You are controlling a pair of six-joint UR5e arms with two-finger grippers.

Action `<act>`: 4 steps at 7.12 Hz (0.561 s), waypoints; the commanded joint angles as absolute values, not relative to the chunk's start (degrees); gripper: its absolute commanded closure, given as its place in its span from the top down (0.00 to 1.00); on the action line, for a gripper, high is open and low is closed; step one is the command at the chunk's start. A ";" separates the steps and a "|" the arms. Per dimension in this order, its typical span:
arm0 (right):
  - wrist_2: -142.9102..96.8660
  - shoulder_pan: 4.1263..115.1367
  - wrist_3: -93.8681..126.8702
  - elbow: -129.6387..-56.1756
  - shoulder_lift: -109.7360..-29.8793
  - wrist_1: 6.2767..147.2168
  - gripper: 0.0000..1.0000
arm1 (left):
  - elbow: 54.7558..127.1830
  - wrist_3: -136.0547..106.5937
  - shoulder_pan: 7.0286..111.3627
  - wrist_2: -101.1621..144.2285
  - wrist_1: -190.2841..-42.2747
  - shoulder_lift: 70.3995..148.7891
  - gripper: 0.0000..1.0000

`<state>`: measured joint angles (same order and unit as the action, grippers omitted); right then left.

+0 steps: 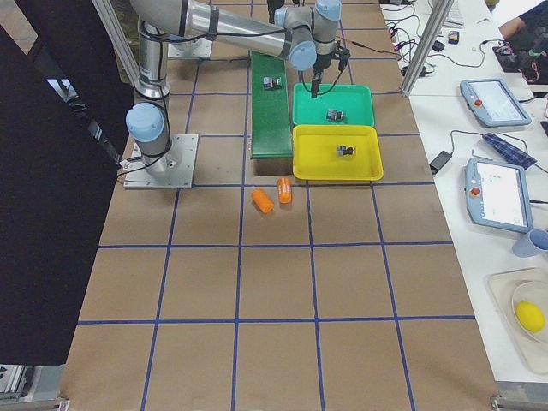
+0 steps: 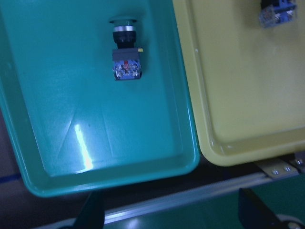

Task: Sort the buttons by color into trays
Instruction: 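Grasp the second green button on the belt with the right gripper while the left withdraws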

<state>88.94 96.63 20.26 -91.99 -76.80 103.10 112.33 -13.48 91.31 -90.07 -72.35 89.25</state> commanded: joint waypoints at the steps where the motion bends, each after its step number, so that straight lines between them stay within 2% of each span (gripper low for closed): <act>1: 88.59 96.94 20.22 -97.35 -85.85 96.33 1.00 | 101.92 -13.45 91.23 -90.09 -83.88 88.16 1.00; 4: 87.98 97.12 20.13 -104.05 -86.04 101.95 1.00 | 98.09 -13.45 91.32 -91.32 -87.10 85.79 1.00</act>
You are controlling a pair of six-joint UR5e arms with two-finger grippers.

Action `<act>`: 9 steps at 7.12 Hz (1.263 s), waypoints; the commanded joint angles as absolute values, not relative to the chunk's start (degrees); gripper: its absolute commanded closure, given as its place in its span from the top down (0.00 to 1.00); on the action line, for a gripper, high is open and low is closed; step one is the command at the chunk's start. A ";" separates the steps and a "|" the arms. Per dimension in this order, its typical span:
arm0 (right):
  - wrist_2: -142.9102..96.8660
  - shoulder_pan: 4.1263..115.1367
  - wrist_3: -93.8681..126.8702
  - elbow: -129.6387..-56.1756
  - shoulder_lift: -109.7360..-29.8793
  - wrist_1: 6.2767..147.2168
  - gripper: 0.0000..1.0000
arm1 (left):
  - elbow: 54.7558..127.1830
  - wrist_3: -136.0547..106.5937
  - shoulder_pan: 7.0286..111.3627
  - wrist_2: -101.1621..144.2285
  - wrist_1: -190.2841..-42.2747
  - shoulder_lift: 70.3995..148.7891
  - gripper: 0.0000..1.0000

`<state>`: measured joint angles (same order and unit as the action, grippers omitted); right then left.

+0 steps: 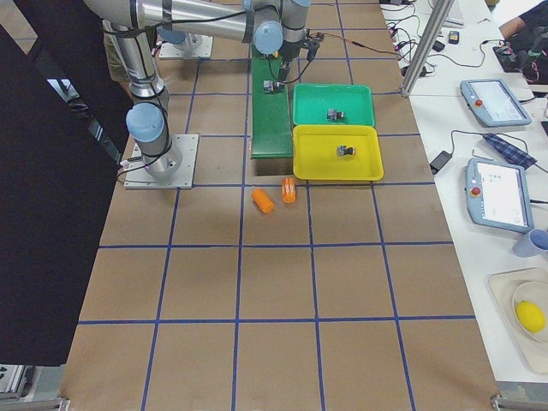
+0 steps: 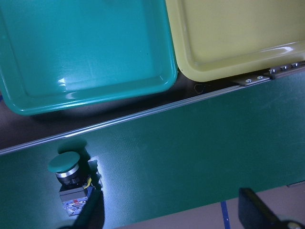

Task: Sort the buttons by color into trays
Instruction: 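Grasp the second green button on the belt with the right gripper while the left withdraws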

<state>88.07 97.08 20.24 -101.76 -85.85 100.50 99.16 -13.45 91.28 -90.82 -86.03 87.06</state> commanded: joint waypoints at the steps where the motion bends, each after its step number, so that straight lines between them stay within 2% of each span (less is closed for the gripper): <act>1: 87.89 97.21 19.60 -104.24 -85.87 102.04 1.00 | 99.83 -13.36 91.49 -91.32 -87.62 84.82 1.00; 4: 80.27 97.90 19.95 -104.50 -83.33 103.18 1.00 | 91.70 -12.92 90.53 -91.14 -91.56 87.53 1.00; 7: 81.21 101.07 20.21 -104.50 -77.54 107.30 1.00 | 95.17 -8.64 90.00 -92.29 -94.14 85.61 1.00; 9: 84.54 101.16 20.21 -105.98 -75.85 107.67 1.00 | 94.32 -7.64 90.26 -91.23 -94.13 87.10 1.00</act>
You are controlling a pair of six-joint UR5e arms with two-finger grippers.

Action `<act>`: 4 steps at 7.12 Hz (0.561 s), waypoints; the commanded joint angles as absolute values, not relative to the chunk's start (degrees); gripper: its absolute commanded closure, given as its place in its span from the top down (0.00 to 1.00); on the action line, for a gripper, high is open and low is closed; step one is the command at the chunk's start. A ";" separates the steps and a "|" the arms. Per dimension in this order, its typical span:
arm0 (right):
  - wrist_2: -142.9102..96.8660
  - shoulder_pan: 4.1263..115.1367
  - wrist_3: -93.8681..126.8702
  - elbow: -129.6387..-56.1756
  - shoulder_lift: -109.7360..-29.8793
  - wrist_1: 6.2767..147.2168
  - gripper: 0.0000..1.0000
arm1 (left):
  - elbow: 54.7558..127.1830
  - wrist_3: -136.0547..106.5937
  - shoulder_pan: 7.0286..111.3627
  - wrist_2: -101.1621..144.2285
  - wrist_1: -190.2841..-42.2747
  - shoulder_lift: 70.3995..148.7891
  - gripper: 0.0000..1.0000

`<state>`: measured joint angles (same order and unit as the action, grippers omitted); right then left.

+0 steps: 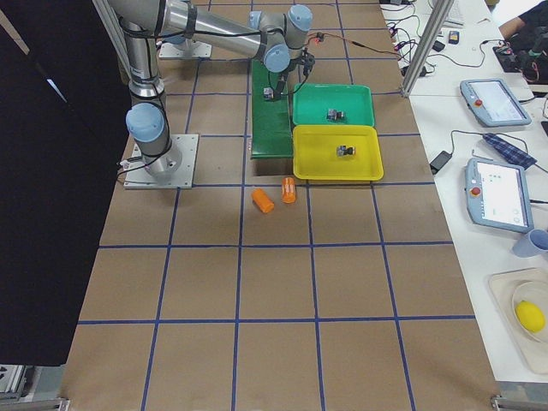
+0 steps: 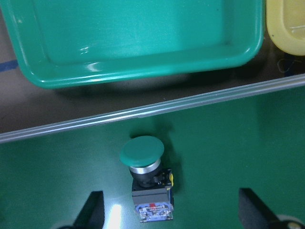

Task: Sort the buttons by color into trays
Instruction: 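Grasp the second green button on the belt with the right gripper while the left withdraws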

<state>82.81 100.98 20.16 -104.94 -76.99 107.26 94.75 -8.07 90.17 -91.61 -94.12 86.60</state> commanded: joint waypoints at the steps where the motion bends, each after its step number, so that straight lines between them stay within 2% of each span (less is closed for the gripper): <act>1: 84.29 101.08 20.30 -107.56 -75.59 108.97 1.00 | 91.87 -7.73 90.09 -89.40 -94.91 87.27 1.00; 2: 84.11 101.16 20.30 -108.54 -74.98 110.38 1.00 | 89.84 -7.73 90.00 -88.86 -97.36 88.06 1.00; 3: 84.46 101.08 19.95 -108.63 -74.45 111.35 0.86 | 89.48 -6.86 90.00 -88.94 -97.47 88.59 1.00; 4: 84.72 101.07 20.13 -108.55 -74.88 111.10 0.30 | 89.12 -6.86 89.91 -88.77 -96.95 89.12 1.00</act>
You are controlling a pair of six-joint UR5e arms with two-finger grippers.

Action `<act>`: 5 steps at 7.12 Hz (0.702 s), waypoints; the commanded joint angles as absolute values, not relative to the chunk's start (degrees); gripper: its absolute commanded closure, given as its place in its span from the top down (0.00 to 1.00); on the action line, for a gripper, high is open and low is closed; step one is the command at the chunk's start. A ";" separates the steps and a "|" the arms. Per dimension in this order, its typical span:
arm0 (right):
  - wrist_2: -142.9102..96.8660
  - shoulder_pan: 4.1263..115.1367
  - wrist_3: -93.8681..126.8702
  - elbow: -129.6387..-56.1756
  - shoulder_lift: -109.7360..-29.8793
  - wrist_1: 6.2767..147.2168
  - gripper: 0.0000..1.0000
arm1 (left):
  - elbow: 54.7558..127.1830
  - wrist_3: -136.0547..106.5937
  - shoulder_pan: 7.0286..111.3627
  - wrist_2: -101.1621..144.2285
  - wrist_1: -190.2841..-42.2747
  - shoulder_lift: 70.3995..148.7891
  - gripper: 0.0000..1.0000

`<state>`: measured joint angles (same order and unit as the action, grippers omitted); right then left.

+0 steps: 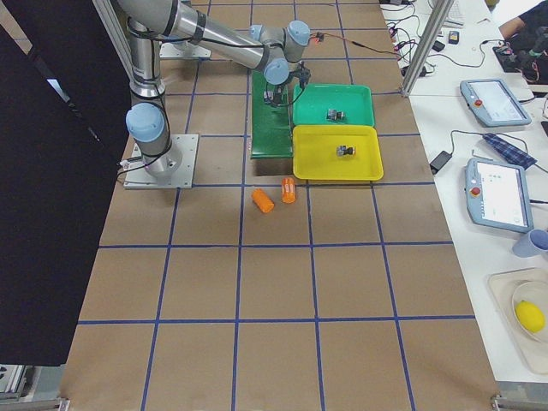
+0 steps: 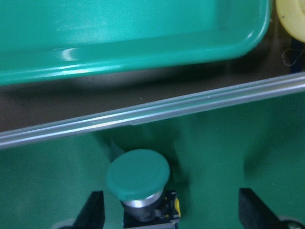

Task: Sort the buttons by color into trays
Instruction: 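Carry the green button into the green tray and open the right gripper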

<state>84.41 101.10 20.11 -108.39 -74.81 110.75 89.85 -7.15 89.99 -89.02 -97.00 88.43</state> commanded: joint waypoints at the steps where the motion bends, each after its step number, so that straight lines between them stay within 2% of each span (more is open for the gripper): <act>1: 84.73 100.90 20.21 -108.37 -75.14 110.75 0.00 | 87.64 -6.86 89.91 -88.94 -97.12 89.47 1.00; 5: 85.86 99.93 20.21 -105.66 -77.51 110.66 0.00 | 86.84 -6.86 89.83 -89.47 -97.56 89.74 1.00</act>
<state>85.04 100.07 20.22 -107.03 -76.45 110.70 86.96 -6.86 89.92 -89.63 -97.58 89.62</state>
